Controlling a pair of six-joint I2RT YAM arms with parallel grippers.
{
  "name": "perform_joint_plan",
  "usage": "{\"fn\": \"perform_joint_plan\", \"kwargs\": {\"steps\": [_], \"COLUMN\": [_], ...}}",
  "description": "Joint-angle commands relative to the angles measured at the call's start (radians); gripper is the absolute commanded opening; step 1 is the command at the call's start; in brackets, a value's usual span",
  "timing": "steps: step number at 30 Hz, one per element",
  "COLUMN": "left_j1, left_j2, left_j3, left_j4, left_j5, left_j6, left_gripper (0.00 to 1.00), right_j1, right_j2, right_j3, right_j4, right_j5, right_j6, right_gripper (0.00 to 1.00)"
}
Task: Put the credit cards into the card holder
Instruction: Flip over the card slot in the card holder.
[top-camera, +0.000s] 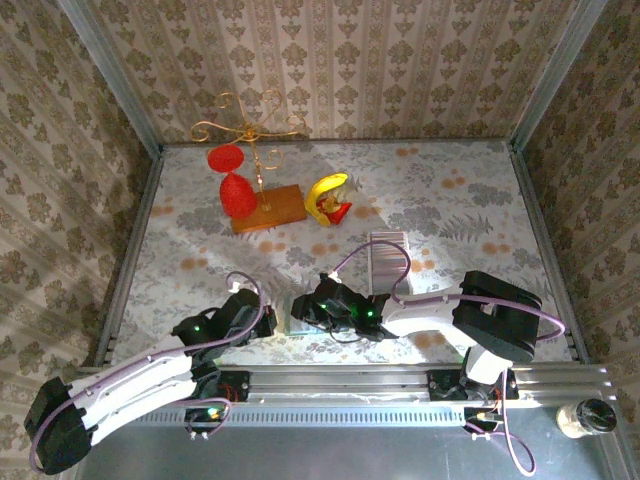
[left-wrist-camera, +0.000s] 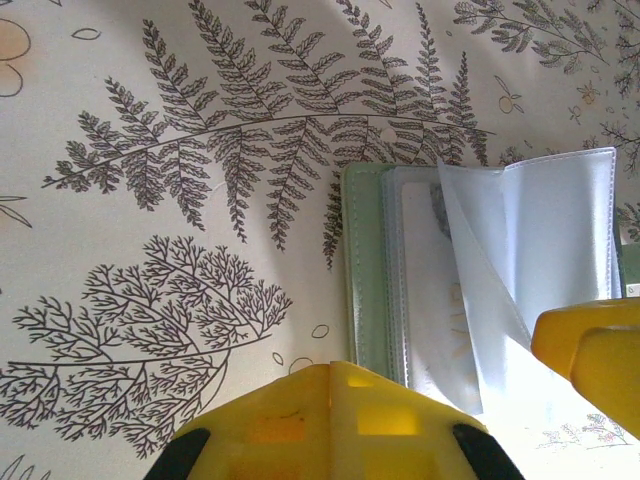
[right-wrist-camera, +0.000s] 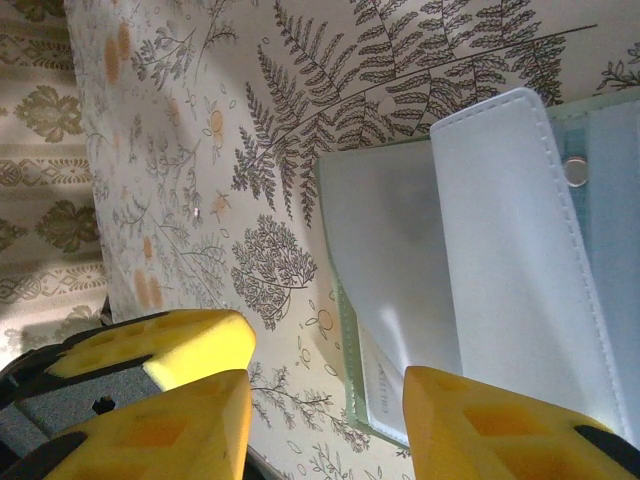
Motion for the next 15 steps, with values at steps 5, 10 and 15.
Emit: {"fn": "perform_joint_plan", "kwargs": {"steps": [5,10,15], "left_j1": [-0.006,-0.005,-0.006], "left_j2": [-0.01,-0.01,-0.01], "left_j3": [-0.001,-0.001,0.002], "left_j4": [-0.034,-0.033,-0.04], "left_j5": [-0.018,-0.016,-0.014], "left_j6": [-0.016,-0.018,-0.022], "left_gripper": [0.04,0.04,0.04], "right_j1": [0.006,0.007,0.006], "right_j2": [-0.013,-0.007,-0.037], "right_j3": [0.007,0.018,0.04], "right_j4": [0.074,0.072,-0.089], "right_j5": [-0.013,-0.015,0.025], "right_j6": [0.034,0.028,-0.017], "right_gripper": [0.44,0.47,0.47]}}
